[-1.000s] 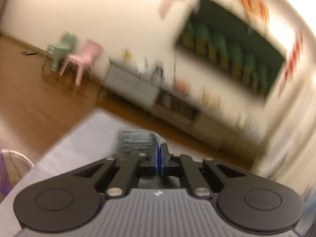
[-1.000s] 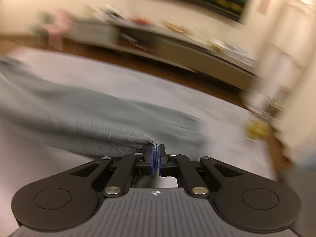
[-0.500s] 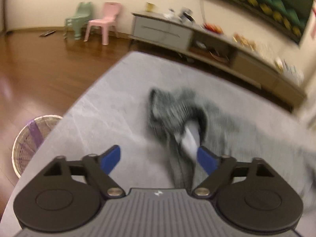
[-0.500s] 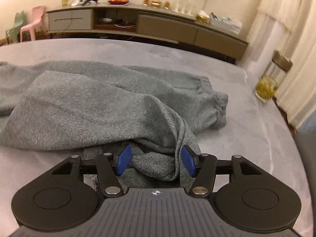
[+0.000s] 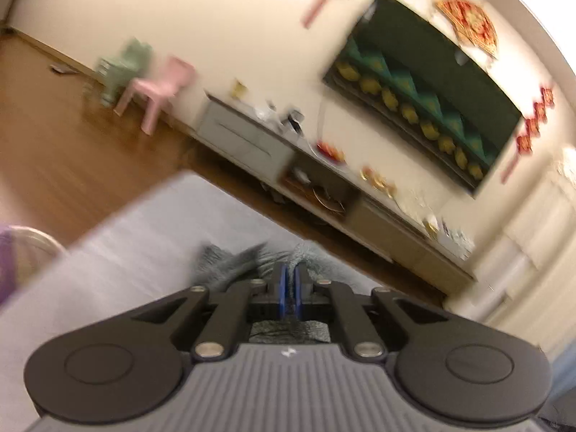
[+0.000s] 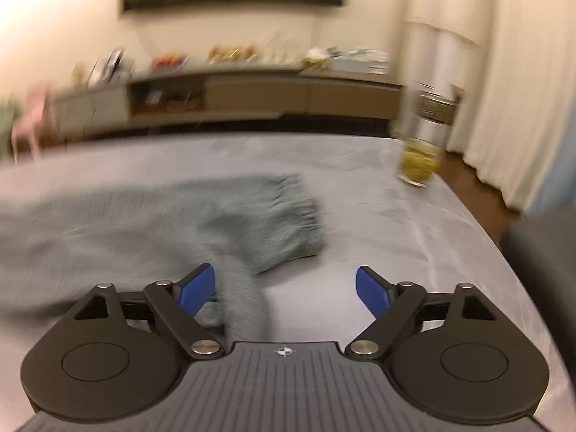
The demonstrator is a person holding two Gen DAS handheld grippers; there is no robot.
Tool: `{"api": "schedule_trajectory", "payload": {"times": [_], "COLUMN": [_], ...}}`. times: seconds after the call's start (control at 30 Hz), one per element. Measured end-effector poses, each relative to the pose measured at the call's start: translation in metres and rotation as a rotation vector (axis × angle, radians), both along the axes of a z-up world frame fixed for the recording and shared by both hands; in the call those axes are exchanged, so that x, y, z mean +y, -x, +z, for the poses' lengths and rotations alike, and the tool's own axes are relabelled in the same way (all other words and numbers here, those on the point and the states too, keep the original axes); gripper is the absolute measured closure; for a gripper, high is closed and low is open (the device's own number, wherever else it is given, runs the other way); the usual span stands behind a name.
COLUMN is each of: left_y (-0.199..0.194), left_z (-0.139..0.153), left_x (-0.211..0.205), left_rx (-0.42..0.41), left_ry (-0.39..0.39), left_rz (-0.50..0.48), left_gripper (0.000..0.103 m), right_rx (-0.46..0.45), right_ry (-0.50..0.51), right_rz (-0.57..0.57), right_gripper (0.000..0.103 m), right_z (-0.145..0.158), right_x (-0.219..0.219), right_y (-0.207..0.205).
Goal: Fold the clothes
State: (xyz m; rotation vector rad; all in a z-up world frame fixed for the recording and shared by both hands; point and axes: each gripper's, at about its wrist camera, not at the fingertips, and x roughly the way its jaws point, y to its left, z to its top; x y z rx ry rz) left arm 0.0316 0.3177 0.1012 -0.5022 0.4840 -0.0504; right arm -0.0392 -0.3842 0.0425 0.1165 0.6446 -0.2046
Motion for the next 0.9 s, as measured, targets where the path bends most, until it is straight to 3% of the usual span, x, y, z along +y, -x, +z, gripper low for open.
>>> {"api": "schedule_trajectory", "payload": {"times": [0.1,0.17,0.23,0.3,0.33,0.37,0.4,0.43,0.5,0.57,0.63,0.7,0.77,0.8,0.87,0.9], "left_y": [-0.01,-0.017,-0.023,-0.03,-0.033,-0.037,-0.038,-0.036,-0.033,-0.027,-0.012,0.002,0.007,0.009,0.014,0.018], "left_z": [-0.017,-0.028,-0.04,-0.051,-0.057,-0.063,-0.068,-0.073,-0.082,-0.084,-0.06,-0.047,-0.048,-0.05,-0.053,-0.052], "left_x": [-0.014,-0.024,-0.033,-0.043,-0.048,-0.053,-0.056,-0.059,-0.065,-0.064,-0.039,-0.013,0.0,0.002,0.001,0.001], "left_rx": [0.092,0.153,0.214,0.276,0.306,0.337,0.357,0.366,0.382,0.371,0.271,0.217,0.237,0.252,0.272,0.272], "left_ry": [-0.058,-0.097,-0.135,-0.174,-0.194,-0.213,-0.238,-0.269,-0.332,-0.359,-0.254,-0.146,-0.122,-0.128,-0.147,-0.157], "left_rz": [-0.04,-0.067,-0.094,-0.121,-0.135,-0.148,-0.153,-0.147,-0.136,-0.115,-0.058,0.012,0.054,0.064,0.072,0.077], "left_gripper": [0.095,0.081,0.043,0.04,0.041,0.043,0.048,0.067,0.099,0.101,0.101,0.101,0.099,0.094,0.078,0.06], "right_rx": [0.058,0.141,0.209,0.272,0.282,0.279,0.277,0.274,0.232,0.163,0.117,0.11,0.113,0.111,0.103,0.095], "right_ry": [-0.095,-0.047,0.035,0.045,0.051,0.06,0.07,0.08,0.087,0.097,0.151,0.274,0.35,0.334,0.289,0.252], "right_rz": [0.11,0.208,0.253,0.268,0.267,0.261,0.256,0.25,0.235,0.18,0.09,-0.03,-0.091,-0.065,-0.01,0.022], "right_gripper": [0.014,0.014,0.016,0.042,0.064,0.077,0.083,0.089,0.092,0.092,0.092,0.083,0.044,0.036,0.013,0.012], "right_z": [-0.014,-0.026,-0.035,-0.044,-0.045,-0.043,-0.042,-0.04,-0.028,-0.008,0.007,0.012,0.009,0.008,0.005,0.003], "right_x": [0.011,0.037,0.058,0.065,0.065,0.064,0.064,0.063,0.055,0.04,0.024,0.011,0.01,0.014,0.023,0.028], "right_y": [0.003,-0.007,-0.016,-0.022,-0.022,-0.021,-0.021,-0.02,-0.014,-0.001,0.013,0.021,0.026,0.03,0.038,0.044]}}
